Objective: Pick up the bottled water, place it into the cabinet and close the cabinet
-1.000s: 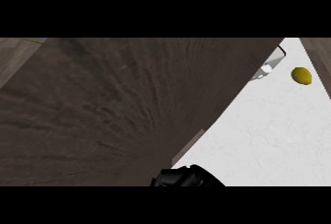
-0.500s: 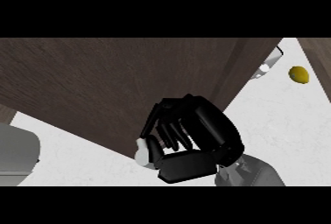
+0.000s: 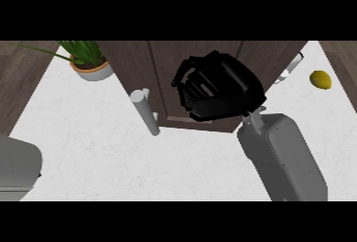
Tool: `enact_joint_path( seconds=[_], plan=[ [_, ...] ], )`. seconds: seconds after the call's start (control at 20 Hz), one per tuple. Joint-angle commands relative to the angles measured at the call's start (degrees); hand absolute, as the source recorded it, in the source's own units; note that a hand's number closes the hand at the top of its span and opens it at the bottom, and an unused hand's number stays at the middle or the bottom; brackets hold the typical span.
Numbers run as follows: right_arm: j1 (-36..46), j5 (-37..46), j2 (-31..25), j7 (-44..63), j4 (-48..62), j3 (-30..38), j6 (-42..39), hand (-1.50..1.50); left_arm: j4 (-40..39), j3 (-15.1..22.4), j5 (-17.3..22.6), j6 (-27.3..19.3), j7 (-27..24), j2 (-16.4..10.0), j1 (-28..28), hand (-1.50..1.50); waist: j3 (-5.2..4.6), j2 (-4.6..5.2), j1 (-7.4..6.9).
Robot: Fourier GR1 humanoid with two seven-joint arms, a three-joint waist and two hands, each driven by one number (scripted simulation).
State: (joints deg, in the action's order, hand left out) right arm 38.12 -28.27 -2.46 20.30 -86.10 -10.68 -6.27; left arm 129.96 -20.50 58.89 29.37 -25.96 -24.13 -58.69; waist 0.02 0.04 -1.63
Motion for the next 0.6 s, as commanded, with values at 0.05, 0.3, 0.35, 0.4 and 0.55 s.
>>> enact_joint_path(
  seconds=[0.05, 0.3, 0.35, 0.4, 0.55],
  plan=[
    [6.7, -0.2, -1.3, -4.1, 12.8, 4.0, -6.5, 1.50, 3.3, -0.8, -0.3, -1.9, 3.0, 2.4, 0.4, -1.50, 0.02, 0.28, -0.01],
    [11.8, -0.2, -0.3, -5.1, 18.5, 6.0, -7.5, 1.50, 0.8, -4.1, 2.8, 2.1, 4.1, 2.0, 0.4, -1.50, 0.00, 0.26, -0.57],
    [13.1, 0.0, -0.2, -2.8, 17.7, 5.6, -6.3, 1.50, 0.1, -3.6, 3.0, 1.1, 5.2, 1.4, 1.8, -1.50, -0.02, 0.23, -0.15],
    [11.1, 1.5, 0.3, -5.4, 19.5, 4.4, -7.6, 1.50, -2.9, -5.1, 4.5, 1.7, 4.8, 0.3, 3.4, -1.50, -0.04, 0.35, -0.19],
    [14.4, 0.0, 1.0, -4.5, 21.2, 6.4, -6.9, 1.50, -1.4, -5.6, 5.2, 4.8, 5.4, 0.6, 0.8, -1.50, -0.02, 0.35, -1.27]
  ],
)
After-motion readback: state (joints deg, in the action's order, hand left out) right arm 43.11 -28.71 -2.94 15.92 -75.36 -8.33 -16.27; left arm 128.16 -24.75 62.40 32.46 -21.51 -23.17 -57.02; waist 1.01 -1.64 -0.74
